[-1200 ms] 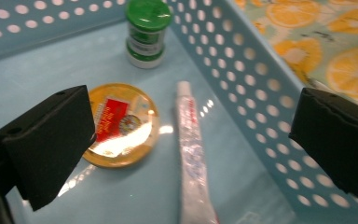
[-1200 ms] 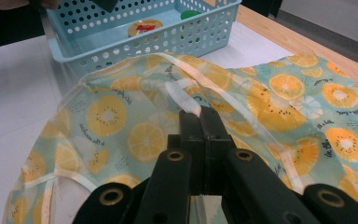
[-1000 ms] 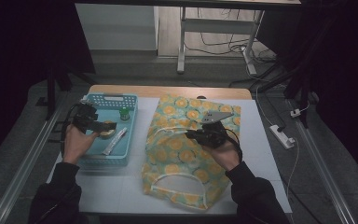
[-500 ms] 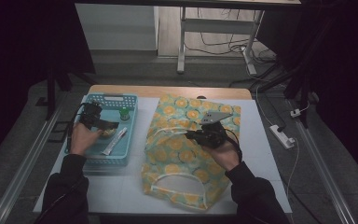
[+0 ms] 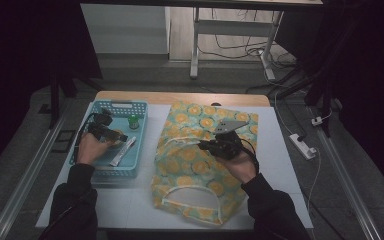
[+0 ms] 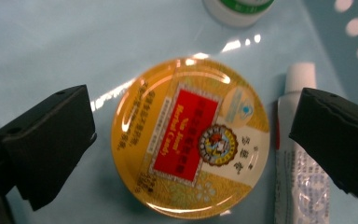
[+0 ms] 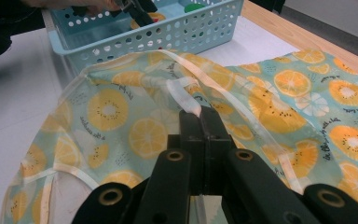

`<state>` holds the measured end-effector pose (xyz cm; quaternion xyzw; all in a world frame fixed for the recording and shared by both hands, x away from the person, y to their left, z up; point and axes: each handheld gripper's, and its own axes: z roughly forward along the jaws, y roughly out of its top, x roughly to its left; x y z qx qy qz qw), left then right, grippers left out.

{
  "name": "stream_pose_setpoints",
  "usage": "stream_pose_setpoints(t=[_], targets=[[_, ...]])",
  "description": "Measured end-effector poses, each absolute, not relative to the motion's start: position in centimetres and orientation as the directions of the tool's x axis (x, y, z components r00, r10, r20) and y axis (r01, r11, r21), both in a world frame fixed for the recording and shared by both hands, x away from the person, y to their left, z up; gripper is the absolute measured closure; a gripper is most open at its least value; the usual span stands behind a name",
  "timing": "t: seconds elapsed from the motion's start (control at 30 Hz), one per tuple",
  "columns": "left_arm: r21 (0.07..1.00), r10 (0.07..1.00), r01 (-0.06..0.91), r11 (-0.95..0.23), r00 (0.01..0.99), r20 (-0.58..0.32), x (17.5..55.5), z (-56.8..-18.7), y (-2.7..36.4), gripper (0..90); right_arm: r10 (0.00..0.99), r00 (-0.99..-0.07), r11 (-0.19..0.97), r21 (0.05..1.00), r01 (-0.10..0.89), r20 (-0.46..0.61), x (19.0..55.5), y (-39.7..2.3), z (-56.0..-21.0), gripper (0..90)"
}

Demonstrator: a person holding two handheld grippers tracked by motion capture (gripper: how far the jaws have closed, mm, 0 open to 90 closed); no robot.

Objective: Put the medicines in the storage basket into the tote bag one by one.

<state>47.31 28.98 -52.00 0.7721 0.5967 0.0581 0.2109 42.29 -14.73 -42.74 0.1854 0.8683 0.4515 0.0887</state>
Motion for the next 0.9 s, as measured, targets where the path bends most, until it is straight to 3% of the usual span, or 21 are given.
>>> stream_pose_setpoints(t=[0.27,0.5,0.9], targets=[[0.344,0.953,0.915,-0.212,0.272,-0.135,47.3,-51.9,28.7,19.3,0.401,-0.916,0.524,0.817,0.241,0.013,42.3,-14.7,-42.7,90.0],[0.333,0.955,0.922,-0.197,0.257,-0.148,47.4,-51.6,28.5,20.2,0.402,-0.916,0.524,0.817,0.241,0.013,42.3,-14.7,-42.8,90.0],[0.452,0.943,0.87,-0.198,0.295,-0.153,46.1,-48.6,27.9,20.3,0.403,-0.915,0.519,0.819,0.243,0.016,42.4,-14.8,-42.8,90.0]])
